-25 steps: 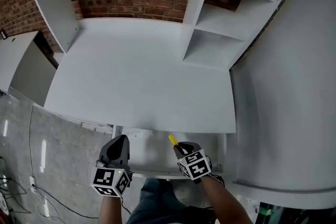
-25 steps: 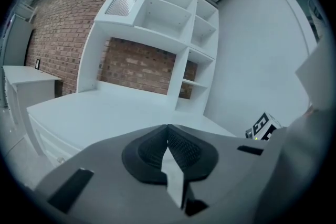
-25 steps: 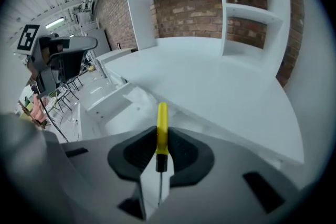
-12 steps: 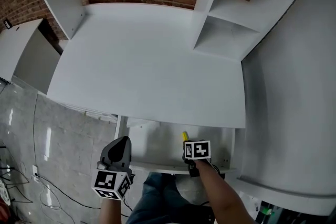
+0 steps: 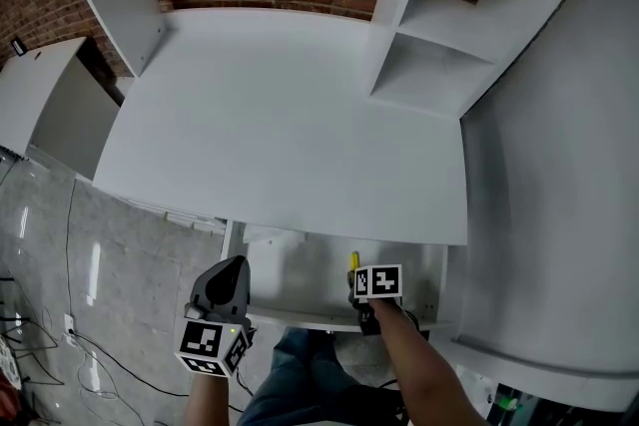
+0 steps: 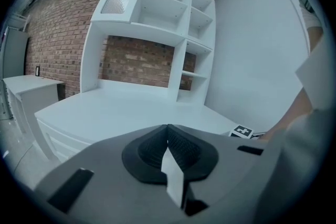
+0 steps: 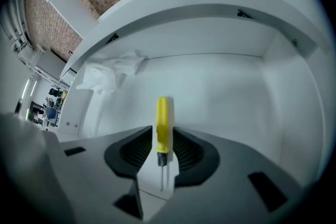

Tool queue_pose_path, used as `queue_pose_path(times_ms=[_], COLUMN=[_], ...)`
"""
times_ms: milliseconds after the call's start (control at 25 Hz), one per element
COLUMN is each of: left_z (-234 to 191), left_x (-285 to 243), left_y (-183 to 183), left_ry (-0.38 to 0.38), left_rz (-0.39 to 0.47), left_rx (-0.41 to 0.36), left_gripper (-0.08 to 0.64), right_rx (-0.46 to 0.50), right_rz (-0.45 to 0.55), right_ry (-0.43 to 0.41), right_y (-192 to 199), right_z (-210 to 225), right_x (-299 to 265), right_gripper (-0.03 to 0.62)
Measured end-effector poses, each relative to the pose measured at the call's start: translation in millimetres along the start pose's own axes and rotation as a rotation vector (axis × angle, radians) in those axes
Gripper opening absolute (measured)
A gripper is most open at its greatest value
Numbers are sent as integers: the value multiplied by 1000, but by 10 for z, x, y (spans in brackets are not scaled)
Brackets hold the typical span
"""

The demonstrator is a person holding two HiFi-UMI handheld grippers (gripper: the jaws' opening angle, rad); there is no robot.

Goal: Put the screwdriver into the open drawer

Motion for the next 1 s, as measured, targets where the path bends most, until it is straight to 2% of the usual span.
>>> queue_pose_path(times_ms=[280,400,480,720,840,1000], left_z=[183,307,374,593,700,844], left_x=[-136,-189,-205,-187,-175,-129], left_y=[-155,-272,-370,-648,-775,-937], left_ry=[45,70,83,116,135,166], left_rz=[44,66,85,144,165,196], left_rx=[-19,-34,-45,-90,-114,-140], left_gripper=[12,12,12,12,12,12], right_rx=[46,92,141,355,446,468], right_rz=[92,173,240,473,635,861], right_ry=[-44,-55,-54,-120,-65,37], right_y=[-121,-191,-241,-320,-330,-265], right_z=[-20,-23,-32,-37,4,13], right_x=[502,856,1121,2066,2627,3302], right_gripper=[125,62,21,12,12,12])
Point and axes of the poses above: the fingertips, and each gripper's own axes: x backward along the fingers, z to its right, y out of its underside, the point moved 6 cm from there along x, backward along the fingers, and after that the axes turned 4 degrees about y, right-handed, at the moved point
